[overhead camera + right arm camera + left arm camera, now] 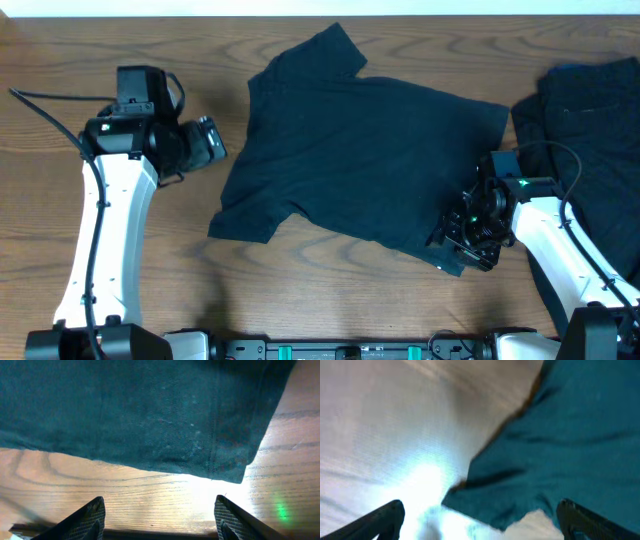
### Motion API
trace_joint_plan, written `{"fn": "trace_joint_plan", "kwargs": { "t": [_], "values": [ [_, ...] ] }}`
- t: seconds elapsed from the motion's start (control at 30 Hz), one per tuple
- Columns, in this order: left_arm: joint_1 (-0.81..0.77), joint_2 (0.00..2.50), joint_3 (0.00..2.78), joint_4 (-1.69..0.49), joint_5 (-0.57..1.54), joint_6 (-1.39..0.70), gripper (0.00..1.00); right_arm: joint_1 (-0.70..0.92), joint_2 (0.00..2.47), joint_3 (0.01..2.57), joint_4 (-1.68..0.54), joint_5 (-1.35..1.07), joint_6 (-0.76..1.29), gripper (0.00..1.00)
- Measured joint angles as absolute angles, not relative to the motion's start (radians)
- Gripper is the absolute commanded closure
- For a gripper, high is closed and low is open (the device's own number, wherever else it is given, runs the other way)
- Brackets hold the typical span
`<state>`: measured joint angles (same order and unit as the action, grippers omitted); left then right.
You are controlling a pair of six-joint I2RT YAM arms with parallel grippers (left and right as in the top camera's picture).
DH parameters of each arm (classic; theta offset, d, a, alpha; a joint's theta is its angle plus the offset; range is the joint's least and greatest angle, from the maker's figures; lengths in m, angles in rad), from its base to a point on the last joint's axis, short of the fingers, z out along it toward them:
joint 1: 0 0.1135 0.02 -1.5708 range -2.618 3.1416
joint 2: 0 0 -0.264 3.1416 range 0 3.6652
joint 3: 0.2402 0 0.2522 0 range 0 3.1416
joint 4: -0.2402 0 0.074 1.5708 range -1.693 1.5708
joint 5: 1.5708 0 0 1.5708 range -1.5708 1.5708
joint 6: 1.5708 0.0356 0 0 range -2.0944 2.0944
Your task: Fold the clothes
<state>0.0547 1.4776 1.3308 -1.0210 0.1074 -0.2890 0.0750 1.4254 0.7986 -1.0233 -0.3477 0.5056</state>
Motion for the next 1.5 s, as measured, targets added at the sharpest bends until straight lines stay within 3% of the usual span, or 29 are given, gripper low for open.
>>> {"fn": "trace_joint_plan", "kwargs": {
  "t": [0.1,0.5,0.87,0.97,1.03,1.17,1.5],
  "values": [
    [0.055,1.478,1.294,-1.028,0.118,-0.301,0.29,0.075,1.425,0.799,-1.023,-0.348,0.490,0.32],
    [0.055,1.486,0.889,-0.806,0.159,-0.300,0.29,0.075,1.425,0.798,-1.017,-0.325,0.484,0.34],
    [0.055,1.487,0.766,-0.566,0.186,-0.284,0.29,0.075,1.425,0.798,-1.003,-0.320,0.485,0.33],
    [0.055,1.487,0.764,-0.459,0.206,-0.287,0.51,0.075,1.426,0.798,-0.991,-0.318,0.484,0.33],
    [0.055,1.487,0.763,-0.399,0.224,-0.279,0.58,0.075,1.425,0.798,-0.986,-0.318,0.484,0.34],
    [0.055,1.487,0.764,-0.353,0.240,-0.273,0.57,0.075,1.425,0.798,-0.987,-0.318,0.484,0.33],
    [0.055,1.487,0.762,-0.521,0.229,-0.231,0.51,0.075,1.425,0.798,-1.007,-0.318,0.484,0.33]
  ]
}}
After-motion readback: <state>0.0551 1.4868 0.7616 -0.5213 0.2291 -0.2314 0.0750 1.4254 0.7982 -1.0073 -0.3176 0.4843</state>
